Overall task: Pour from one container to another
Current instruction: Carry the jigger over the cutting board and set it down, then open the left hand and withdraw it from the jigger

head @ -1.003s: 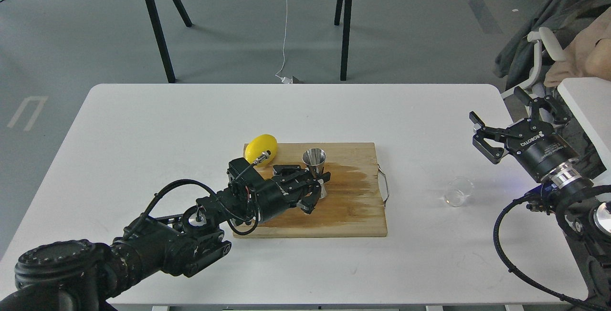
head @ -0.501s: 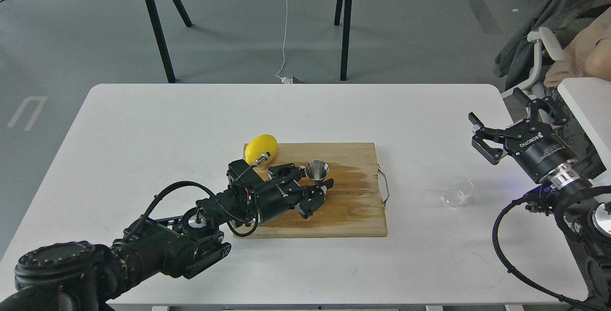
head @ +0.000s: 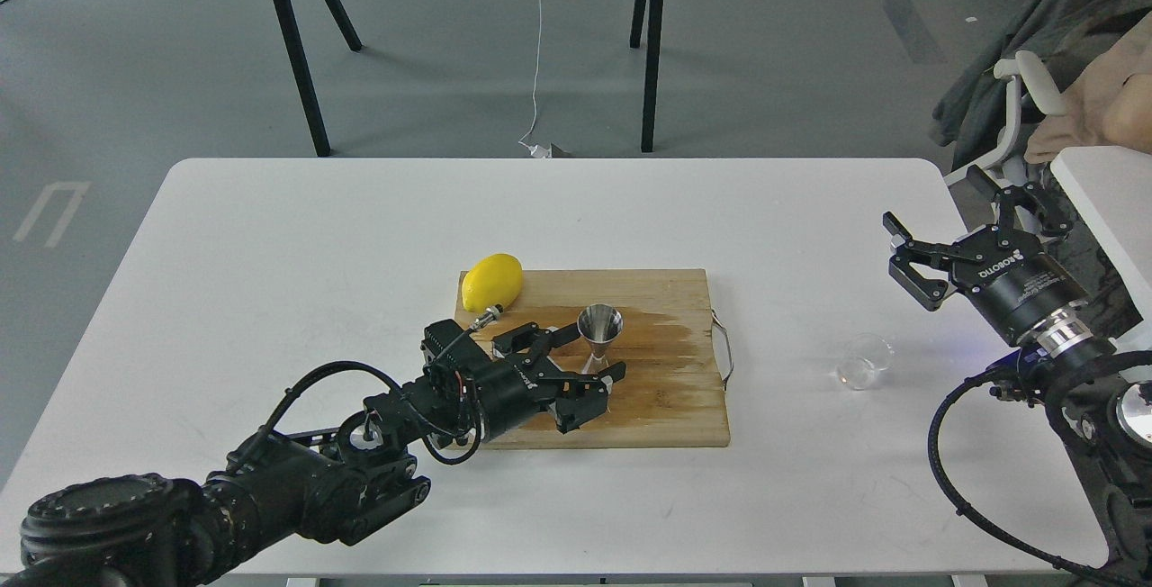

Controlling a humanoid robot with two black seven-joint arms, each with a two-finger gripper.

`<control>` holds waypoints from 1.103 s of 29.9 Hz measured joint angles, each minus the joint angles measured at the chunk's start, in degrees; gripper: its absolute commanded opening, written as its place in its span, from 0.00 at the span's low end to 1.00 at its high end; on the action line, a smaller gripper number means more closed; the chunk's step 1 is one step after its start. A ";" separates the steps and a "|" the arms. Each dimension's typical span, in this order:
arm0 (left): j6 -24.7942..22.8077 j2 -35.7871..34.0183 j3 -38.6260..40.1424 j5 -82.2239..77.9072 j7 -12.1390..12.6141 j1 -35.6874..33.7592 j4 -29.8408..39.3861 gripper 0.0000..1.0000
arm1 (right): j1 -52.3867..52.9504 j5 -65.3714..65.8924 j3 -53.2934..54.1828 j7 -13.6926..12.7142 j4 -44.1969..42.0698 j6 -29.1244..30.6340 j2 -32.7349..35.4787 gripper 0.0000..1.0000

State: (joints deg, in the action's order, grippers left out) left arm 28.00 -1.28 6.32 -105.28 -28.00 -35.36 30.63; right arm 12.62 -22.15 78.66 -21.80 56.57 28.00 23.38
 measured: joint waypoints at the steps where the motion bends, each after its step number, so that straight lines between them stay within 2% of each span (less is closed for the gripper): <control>1: 0.00 -0.48 0.05 0.05 0.00 0.07 0.04 0.87 | -0.13 0.00 0.00 0.00 0.03 0.00 0.00 0.99; 16: 0.00 -7.18 1.37 0.32 0.00 2.55 5.24 0.87 | -0.52 -0.08 0.17 0.00 0.03 0.00 -0.08 0.99; 21: 0.00 -15.14 1.88 5.26 -0.01 3.14 13.60 0.87 | -0.30 -0.08 0.18 0.00 0.06 0.00 -0.09 0.99; 25: -0.21 -25.45 2.99 18.53 0.00 2.64 23.23 0.87 | -0.13 -0.08 0.18 0.00 0.14 0.00 -0.09 0.99; 27: -5.48 -30.73 5.11 26.47 0.00 2.18 26.77 0.87 | -0.07 -0.10 0.05 0.00 0.19 0.00 -0.09 0.99; 28: -10.26 -33.21 6.68 30.36 0.01 1.95 27.97 0.87 | -0.06 -0.10 -0.09 0.00 0.20 0.00 -0.11 0.99; 33: -40.16 -41.76 16.76 47.05 0.01 1.56 28.60 0.87 | 0.05 -0.10 -0.69 0.00 0.20 0.00 -1.00 0.99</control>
State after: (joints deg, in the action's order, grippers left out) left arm -12.16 -43.04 23.09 -58.23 -27.99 -33.80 59.23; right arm 12.67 -22.25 77.97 -21.80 56.77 28.00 22.38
